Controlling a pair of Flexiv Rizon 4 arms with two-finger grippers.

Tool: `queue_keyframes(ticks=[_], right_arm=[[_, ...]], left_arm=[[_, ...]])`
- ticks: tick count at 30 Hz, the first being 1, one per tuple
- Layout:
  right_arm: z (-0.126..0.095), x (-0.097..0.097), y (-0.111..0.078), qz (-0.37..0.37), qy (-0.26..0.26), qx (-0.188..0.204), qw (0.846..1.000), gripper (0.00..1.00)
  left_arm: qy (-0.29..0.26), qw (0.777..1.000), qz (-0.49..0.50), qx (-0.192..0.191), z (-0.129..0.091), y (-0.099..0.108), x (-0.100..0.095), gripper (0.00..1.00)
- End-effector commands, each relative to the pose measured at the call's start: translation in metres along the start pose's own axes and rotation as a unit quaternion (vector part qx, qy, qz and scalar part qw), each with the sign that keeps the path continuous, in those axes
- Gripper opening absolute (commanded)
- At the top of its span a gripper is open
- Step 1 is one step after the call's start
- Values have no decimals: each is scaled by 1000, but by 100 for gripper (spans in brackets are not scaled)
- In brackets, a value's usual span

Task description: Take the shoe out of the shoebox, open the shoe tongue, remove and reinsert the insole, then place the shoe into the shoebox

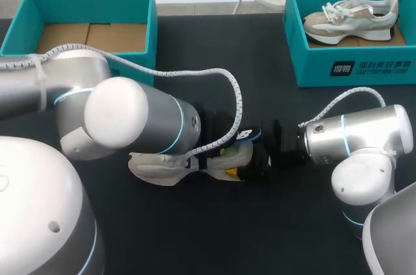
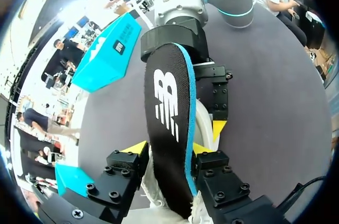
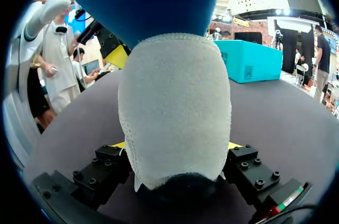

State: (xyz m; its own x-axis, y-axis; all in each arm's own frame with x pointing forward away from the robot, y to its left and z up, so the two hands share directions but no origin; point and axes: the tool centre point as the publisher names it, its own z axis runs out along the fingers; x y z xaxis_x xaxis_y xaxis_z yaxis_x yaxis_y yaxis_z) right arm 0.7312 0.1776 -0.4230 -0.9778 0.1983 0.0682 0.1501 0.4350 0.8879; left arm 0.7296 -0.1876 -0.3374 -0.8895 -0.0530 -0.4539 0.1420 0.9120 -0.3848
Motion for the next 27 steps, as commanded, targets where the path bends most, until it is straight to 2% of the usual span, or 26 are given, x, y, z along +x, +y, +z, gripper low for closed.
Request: queue_keyframes(ticks=[1,3,4,9,12,18,21,26,27], right_arm=[[0,3,-6,1,-1,2,1000,0],[0,3,-6,1,-1,2,1000,0],[0,3,-6,1,-1,2,1000,0],[0,3,-6,1,-1,2,1000,0],[0,3,-6,1,-1,2,1000,0],[0,3,-6,1,-1,2,1000,0],[0,3,-6,1,-1,2,1000,0],[0,3,-6,1,-1,2,1000,0],[0,3,-6,1,-1,2,1000,0]], left_arm=[[7,1000,0,6,10,-2,0,40],[9,1000,-4,8,11,-1,2,31],[9,1000,-5,9,11,-1,2,0],[13,1000,2,12,6,-3,4,0],[14,1000,13,18,-8,-8,2,0],[18,998,25,50,-39,-20,-17,0],[35,996,23,76,-50,-26,-28,0],[80,991,39,101,-63,-41,-45,0],[97,990,47,95,-63,-45,-47,0]])
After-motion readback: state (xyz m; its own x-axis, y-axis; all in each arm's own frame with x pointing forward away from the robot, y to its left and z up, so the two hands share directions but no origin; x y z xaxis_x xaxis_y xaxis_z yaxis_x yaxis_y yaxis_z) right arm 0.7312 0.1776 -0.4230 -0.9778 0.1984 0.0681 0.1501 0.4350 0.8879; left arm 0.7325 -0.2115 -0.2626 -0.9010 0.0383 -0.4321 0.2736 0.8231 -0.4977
